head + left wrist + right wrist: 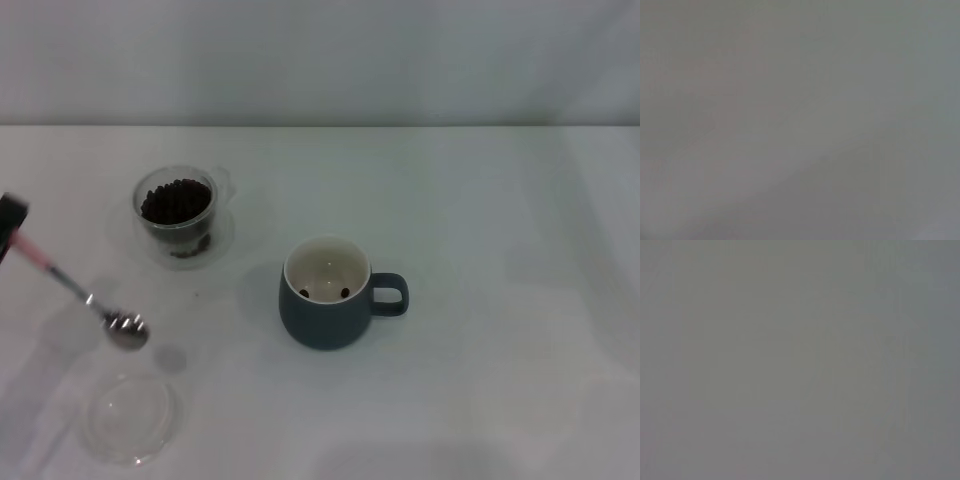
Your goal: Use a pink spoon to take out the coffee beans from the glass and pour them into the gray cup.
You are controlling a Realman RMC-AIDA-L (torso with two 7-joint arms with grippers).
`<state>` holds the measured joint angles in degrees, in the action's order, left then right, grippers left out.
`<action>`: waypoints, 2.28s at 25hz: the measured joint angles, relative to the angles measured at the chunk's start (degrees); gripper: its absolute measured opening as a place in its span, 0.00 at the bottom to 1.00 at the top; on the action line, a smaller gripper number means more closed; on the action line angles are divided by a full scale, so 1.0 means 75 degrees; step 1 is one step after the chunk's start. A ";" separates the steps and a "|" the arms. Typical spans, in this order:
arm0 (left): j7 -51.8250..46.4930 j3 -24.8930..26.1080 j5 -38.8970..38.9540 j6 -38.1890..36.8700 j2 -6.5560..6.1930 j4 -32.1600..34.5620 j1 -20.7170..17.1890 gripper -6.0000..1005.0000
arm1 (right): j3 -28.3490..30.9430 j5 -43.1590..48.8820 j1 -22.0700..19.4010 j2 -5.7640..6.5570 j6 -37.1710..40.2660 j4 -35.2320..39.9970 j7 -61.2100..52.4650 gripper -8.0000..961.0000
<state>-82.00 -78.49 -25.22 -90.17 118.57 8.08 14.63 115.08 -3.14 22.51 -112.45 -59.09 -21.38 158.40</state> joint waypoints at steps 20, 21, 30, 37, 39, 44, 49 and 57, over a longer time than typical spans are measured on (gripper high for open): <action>0.0479 0.0001 -0.0701 0.0831 -0.0288 -0.0424 -0.0332 0.14 | -0.0062 0.0033 -0.0201 -0.0167 0.0068 0.0071 0.0009 0.87; 0.0495 0.0000 -0.0728 0.0847 -0.0284 -0.0423 -0.0329 0.14 | -0.0063 0.0033 -0.0217 -0.0168 0.0054 0.0073 0.0009 0.87; 0.0815 0.0001 -0.0970 0.1552 -0.0251 -0.0422 -0.0205 0.14 | -0.0076 0.0041 -0.0274 -0.0193 0.0023 0.0068 -0.0034 0.87; 0.1105 -0.0001 -0.1388 0.2226 -0.0156 -0.0421 0.0164 0.14 | -0.0076 0.0044 -0.0277 -0.0225 -0.0056 0.0030 -0.0057 0.87; 0.1118 -0.0001 -0.1496 0.2378 -0.0146 -0.0418 0.0227 0.14 | -0.0076 0.0044 -0.0275 -0.0238 -0.0119 0.0022 -0.0058 0.87; 0.1285 0.0001 -0.1565 0.2440 -0.0140 -0.0365 0.0249 0.14 | -0.0053 0.0044 -0.0299 -0.0243 -0.0189 0.0015 -0.0060 0.87; 0.1453 0.0000 -0.1572 0.2445 -0.0126 -0.0358 0.0252 0.20 | -0.0022 0.0043 -0.0305 -0.0257 -0.0195 0.0011 -0.0062 0.87; 0.1794 0.0096 -0.1480 0.2399 -0.0119 -0.0265 0.0225 0.48 | -0.0016 0.0043 -0.0291 -0.0249 -0.0198 0.0003 -0.0062 0.87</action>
<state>-68.54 -77.76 -36.31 -72.18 117.68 6.10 16.31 114.96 -2.81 20.32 -114.31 -60.57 -21.36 157.94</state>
